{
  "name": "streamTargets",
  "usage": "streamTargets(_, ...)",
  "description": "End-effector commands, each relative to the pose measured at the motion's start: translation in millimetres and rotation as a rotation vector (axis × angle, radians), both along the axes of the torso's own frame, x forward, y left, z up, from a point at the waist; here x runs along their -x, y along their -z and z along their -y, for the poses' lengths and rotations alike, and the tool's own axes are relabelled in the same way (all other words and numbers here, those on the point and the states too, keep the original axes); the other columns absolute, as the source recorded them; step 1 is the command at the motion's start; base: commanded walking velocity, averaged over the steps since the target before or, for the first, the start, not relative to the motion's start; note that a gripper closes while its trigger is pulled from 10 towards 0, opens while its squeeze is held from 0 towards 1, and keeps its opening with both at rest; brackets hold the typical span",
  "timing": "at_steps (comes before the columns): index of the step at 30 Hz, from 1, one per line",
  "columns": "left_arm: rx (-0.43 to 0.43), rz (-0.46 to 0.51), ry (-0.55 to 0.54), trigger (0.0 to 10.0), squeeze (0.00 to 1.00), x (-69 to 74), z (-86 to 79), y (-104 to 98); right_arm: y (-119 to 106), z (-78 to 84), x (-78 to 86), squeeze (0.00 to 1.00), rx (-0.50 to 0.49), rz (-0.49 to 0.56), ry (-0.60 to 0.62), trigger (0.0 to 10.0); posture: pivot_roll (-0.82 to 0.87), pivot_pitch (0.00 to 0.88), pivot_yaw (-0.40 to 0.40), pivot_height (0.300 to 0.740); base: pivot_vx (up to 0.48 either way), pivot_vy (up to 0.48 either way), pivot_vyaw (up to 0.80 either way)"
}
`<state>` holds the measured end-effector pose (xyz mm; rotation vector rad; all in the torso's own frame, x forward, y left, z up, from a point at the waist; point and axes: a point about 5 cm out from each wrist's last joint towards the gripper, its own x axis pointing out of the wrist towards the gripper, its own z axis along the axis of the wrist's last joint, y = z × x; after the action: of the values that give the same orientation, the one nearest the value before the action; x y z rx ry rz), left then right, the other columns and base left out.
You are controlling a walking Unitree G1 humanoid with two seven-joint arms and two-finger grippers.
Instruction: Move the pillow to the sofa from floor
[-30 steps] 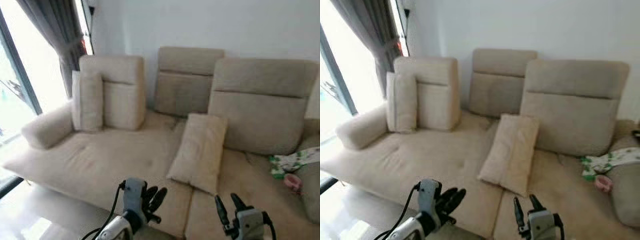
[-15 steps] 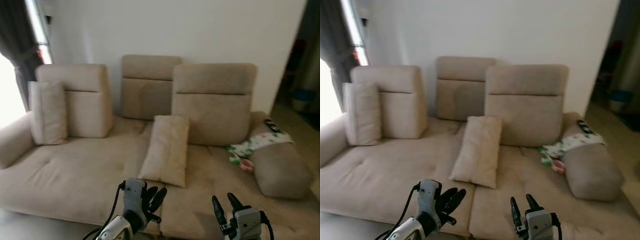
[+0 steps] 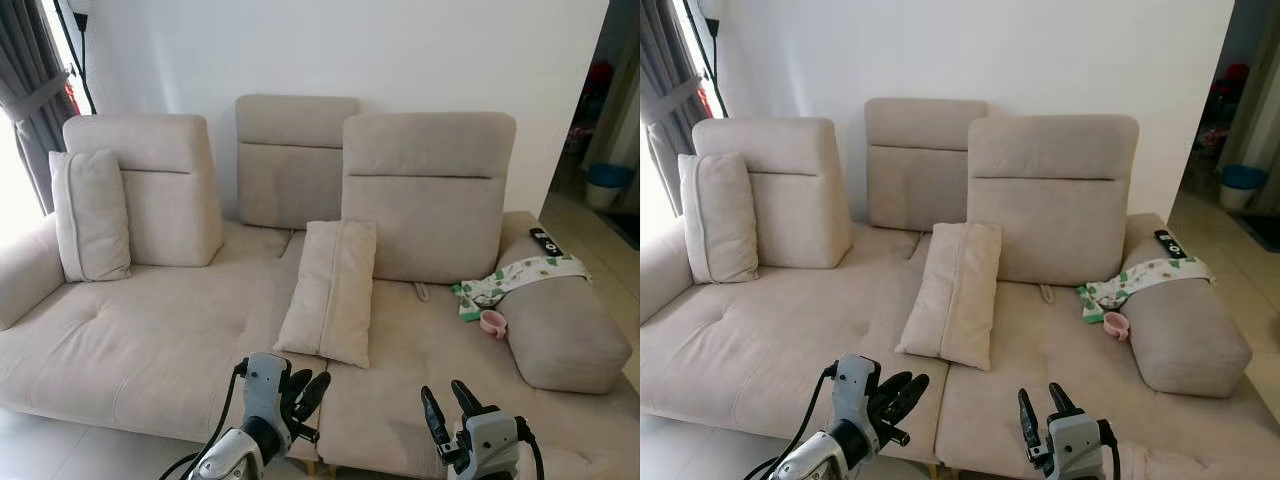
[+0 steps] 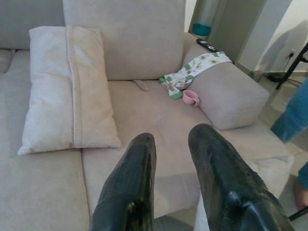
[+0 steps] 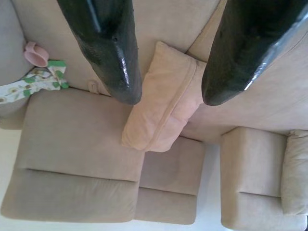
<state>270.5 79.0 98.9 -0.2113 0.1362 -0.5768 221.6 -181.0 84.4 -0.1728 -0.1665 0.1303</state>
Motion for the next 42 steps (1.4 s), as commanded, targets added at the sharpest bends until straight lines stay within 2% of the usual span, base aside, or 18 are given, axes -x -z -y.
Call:
streamTargets(1,-0.012,-0.006,-0.009,10.0,0.00,-1.3,-2.8,3.0,0.9,-2.6,-1.7,0.00,-0.009,-0.007,-0.005,10.0,0.13,0.000,0.063,0.740,0.000,0.000,0.00)
streamTargets(11,-0.018,0.002,0.009,10.0,0.00,0.1,-1.0,2.3,1.1,-3.0,-1.3,0.00,-0.011,-0.007,-0.001,10.0,0.13,0.000,0.065,0.740,0.000,0.000,0.00)
streamTargets(42,-0.025,-0.001,0.026,10.0,0.00,3.6,-0.1,3.6,-4.2,-8.0,3.1,0.00,-0.011,-0.004,-0.001,10.0,0.12,0.000,0.070,0.740,0.000,-0.287,0.00)
